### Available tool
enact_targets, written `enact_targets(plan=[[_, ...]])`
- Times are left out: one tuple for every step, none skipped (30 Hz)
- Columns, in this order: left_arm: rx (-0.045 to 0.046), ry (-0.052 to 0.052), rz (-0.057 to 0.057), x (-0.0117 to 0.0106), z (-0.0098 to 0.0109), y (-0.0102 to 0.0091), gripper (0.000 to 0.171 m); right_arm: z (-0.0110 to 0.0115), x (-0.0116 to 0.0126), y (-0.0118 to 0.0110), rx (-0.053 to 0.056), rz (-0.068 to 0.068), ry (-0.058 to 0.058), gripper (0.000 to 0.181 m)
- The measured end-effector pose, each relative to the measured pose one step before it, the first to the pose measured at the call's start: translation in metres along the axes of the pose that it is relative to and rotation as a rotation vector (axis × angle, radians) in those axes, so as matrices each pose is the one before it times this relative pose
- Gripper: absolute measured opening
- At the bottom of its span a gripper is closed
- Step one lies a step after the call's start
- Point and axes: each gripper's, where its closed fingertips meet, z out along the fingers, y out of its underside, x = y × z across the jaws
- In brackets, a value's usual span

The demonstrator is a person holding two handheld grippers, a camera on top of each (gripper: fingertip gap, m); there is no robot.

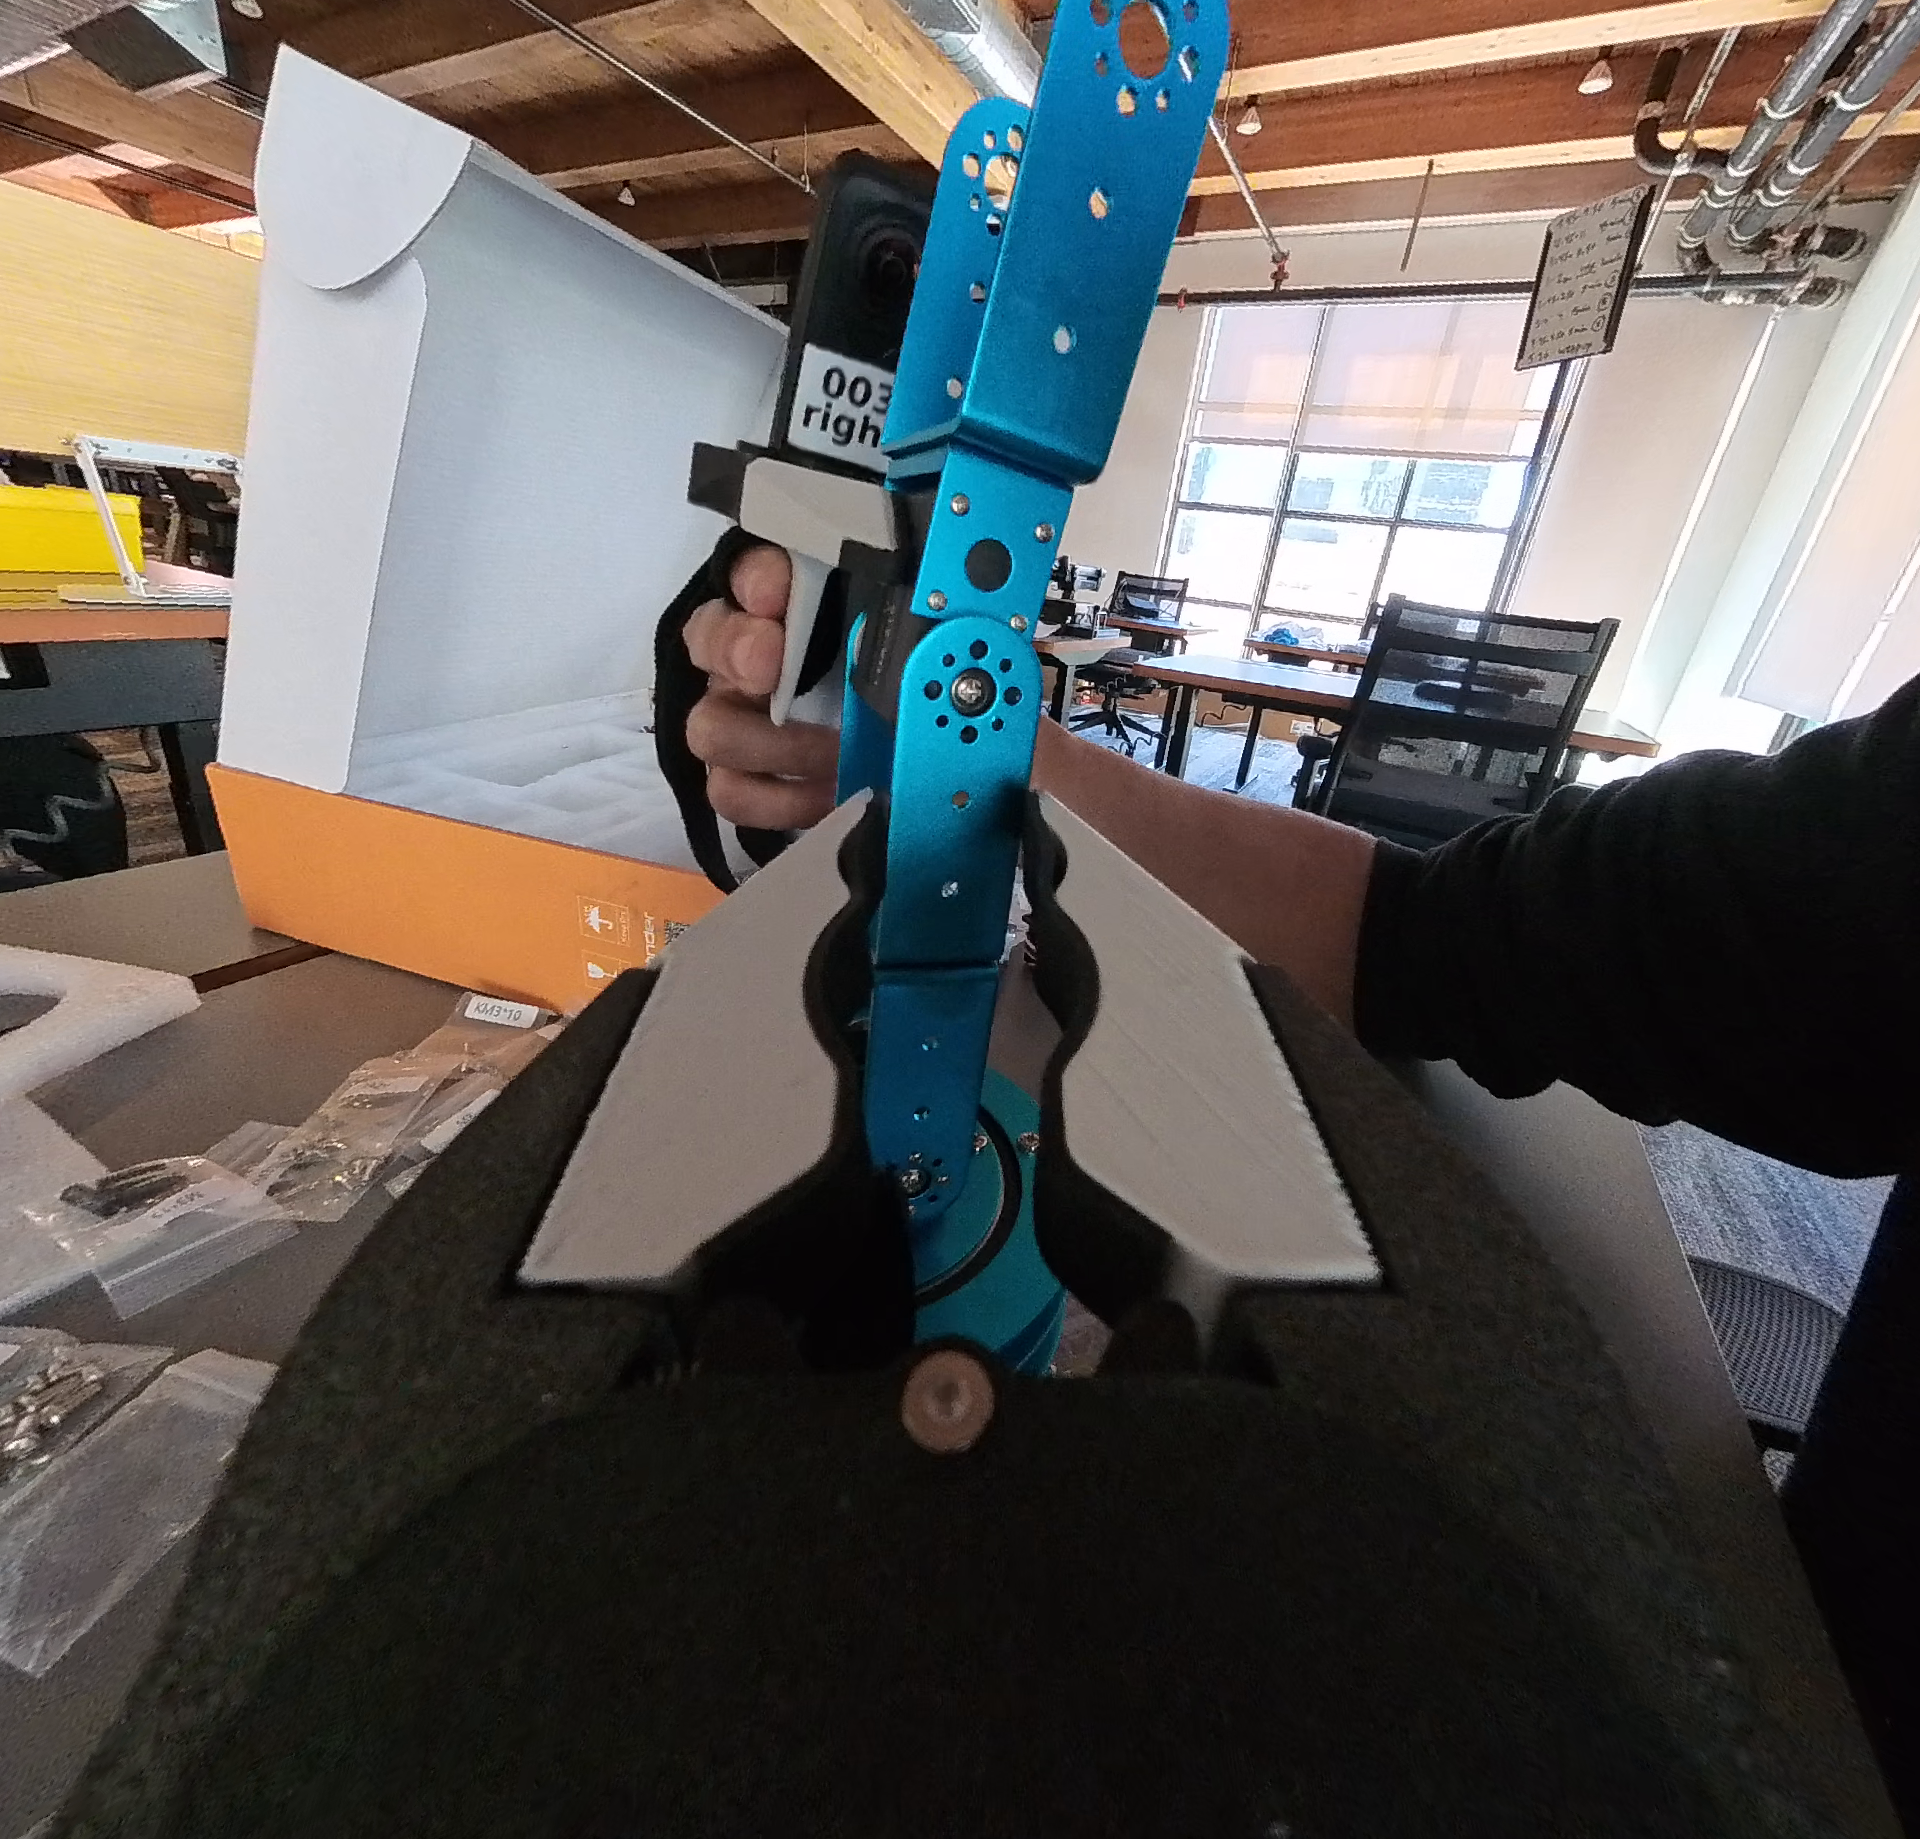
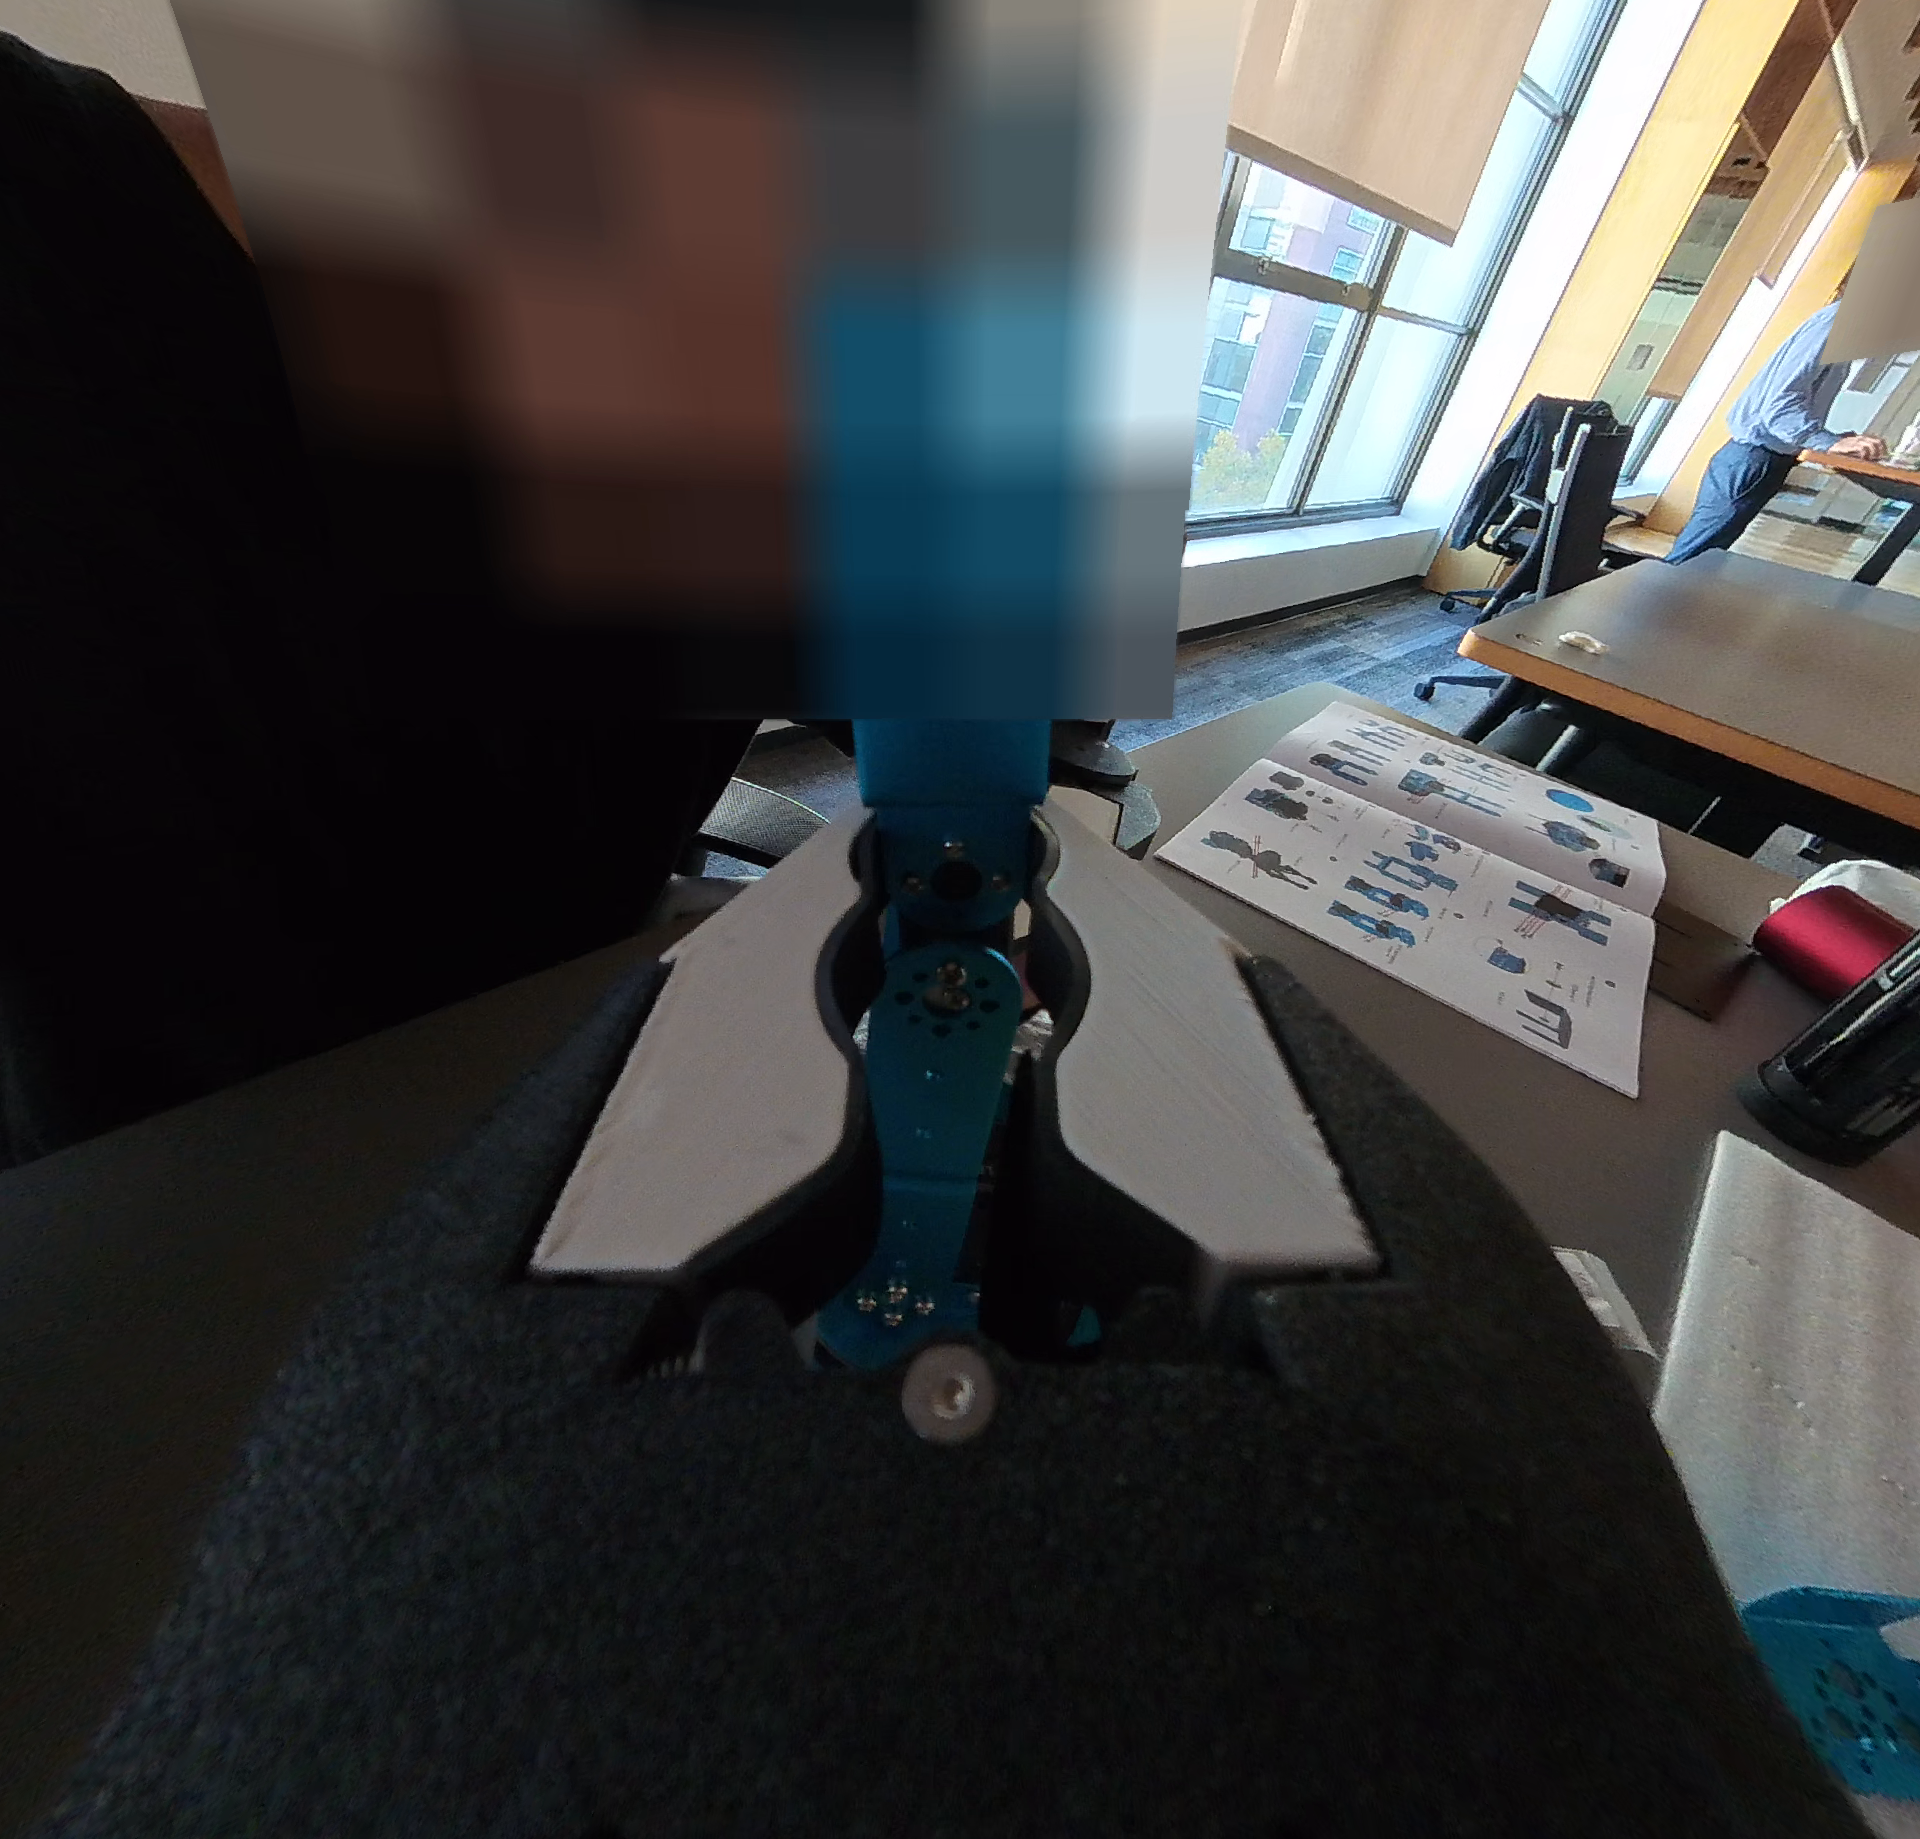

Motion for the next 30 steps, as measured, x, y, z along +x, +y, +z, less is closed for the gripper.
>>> enact_targets(plan=[[0.00203,-0.0008,-0.0005,-0.00002,-0.00003,0.0,0.026,0.00004,0.00044,-0.00027,0.0088,0.0124,-0.0019,0.02],[0.00185,-0.0004,0.0005,-0.00012,-0.00001,-0.00009,0.026,-0.00016,0.00123,-0.00026,0.009,0.0214,-0.0006,0.02],[0.00071,-0.0008,0.0028,-0.00012,0.0,0.00002,0.026,0.00023,0.00022,-0.0001,0.0026,0.0123,-0.0039,0.02],[0.00076,-0.002,0.0036,-0.00004,-0.00011,-0.00009,0.026,0.00009,0.00027,-0.00013,0.0027,-0.0047,0.0032,0.019],[0.00059,-0.0015,0.0026,-0.00019,0.00002,-0.00007,0.026,-0.00009,0.00074,-0.00069,0.0035,-0.0075,0.0087,0.02],[-0.00022,0.0006,0.0005,-0.00004,0.00002,-0.00008,0.026,-0.00037,0.00113,-0.00161,0.0061,-0.0033,0.0112,0.021],[-0.00053,0.0027,-0.0005,0.00031,0.00005,0.00018,0.026,-0.00102,0.00249,-0.00176,0.0019,0.0009,0.0187,0.027],[-0.00004,0.0001,0.0022,0.00028,0.00016,-0.00002,0.026,-0.00094,0.00441,0.00063,-0.0165,0.004,0.0306,0.037],[-0.00014,-0.0022,0.0038,0.00003,0.00011,0.00011,0.026,-0.00121,0.00454,0.00069,-0.0198,0.007,0.0329,0.045],[-0.00067,-0.0006,0.0013,0.00005,0.00014,0.00005,0.026,-0.00155,0.00345,0.00014,-0.0224,0.0015,0.0295,0.05],[-0.0003,0.0003,-0.001,0.00002,-0.00001,0.00003,0.026,-0.00198,0.00001,-0.00228,-0.0138,-0.0057,0.0133,0.055],[-0.00014,0.0003,-0.001,-0.00009,-0.00016,-0.00014,0.026,-0.00368,-0.00296,-0.00533,-0.0049,0.0001,0.0003,0.061],[-0.00003,0.0005,0.0004,0.00002,-0.00012,0.00008,0.025,-0.00525,-0.00287,-0.00494,-0.0171,0.0021,0.0056,0.065],[-0.00011,0.0005,-0.0007,-0.00007,0.00002,0.0,0.026,-0.00648,0.00004,-0.00463,-0.0222,0.0025,0.0297,0.071],[-0.00065,0.0,-0.0015,0.00002,-0.00001,-0.00001,0.025,-0.00712,0.00393,-0.00464,-0.0261,-0.0045,0.0547,0.075],[-0.00025,-0.0006,0.0008,-0.00002,0.00009,-0.00003,0.025,-0.00651,0.00341,-0.00657,-0.0223,-0.0173,0.0506,0.079],[0.00026,0.0001,-0.0001,-0.00009,0.00001,0.00005,0.025,-0.00484,0.0005,-0.01216,-0.0007,-0.0191,0.039,0.085],[0.00085,0.0007,-0.0021,-0.00007,0.00008,-0.00004,0.025,-0.00373,0.0,-0.01552,0.0051,-0.0314,0.0416,0.085],[0.00112,0.0004,-0.0012,0.00002,0.00005,0.00003,0.025,-0.00238,0.00434,-0.01493,-0.0135,-0.0408,0.0676,0.08],[0.00059,0.0,0.0011,-0.00009,0.00002,0.00002,0.025,0.00152,0.0006,-0.01128,-0.0431,-0.0507,0.0448,0.079],[0.00016,0.0001,0.0012,-0.00008,0.00001,-0.00002,0.025,0.00556,-0.00605,-0.00694,-0.0652,-0.0487,0.0036,0.078],[-0.00037,0.0001,0.0006,-0.00003,-0.00003,0.00005,0.025,0.00795,-0.00684,-0.00275,-0.0837,-0.0478,-0.0065,0.077],[-0.00067,0.0001,0.0012,-0.00006,-0.00003,0.0,0.025,0.00866,-0.00365,0.00063,-0.0974,-0.0474,0.0022,0.076],[-0.00066,0.0003,0.0008,-0.0001,-0.00001,-0.00001,0.025,0.00885,-0.00494,0.00037,-0.0787,-0.0317,-0.0197,0.073],[-0.00024,0.0006,-0.0003,-0.00001,-0.0001,0.0,0.025,0.00815,-0.00557,0.0015,-0.0698,-0.0096,-0.0406,0.069],[0.00038,0.0003,0.0002,0.00002,0.00001,0.00004,0.025,0.00713,-0.00386,0.00286,-0.0651,0.0091,-0.0415,0.065],[0.00032,0.0001,-0.0001,-0.00011,-0.00008,0.00002,0.025,0.0059,-0.00244,0.0042,-0.0604,0.0154,-0.0343,0.064],[0.0001,0.0,0.0003,-0.00003,-0.00001,0.00008,0.025,0.00438,-0.00216,0.00581,-0.0618,0.0086,-0.0287,0.062],[-0.00044,-0.0002,0.0009,-0.00008,-0.00001,-0.00004,0.025,0.00304,-0.00194,0.00425,-0.0424,0.0021,-0.0202,0.053],[-0.00096,-0.0002,0.0011,-0.00009,-0.00005,0.00004,0.025,0.00205,-0.00016,0.00286,-0.0284,-0.0043,-0.0018,0.043]])
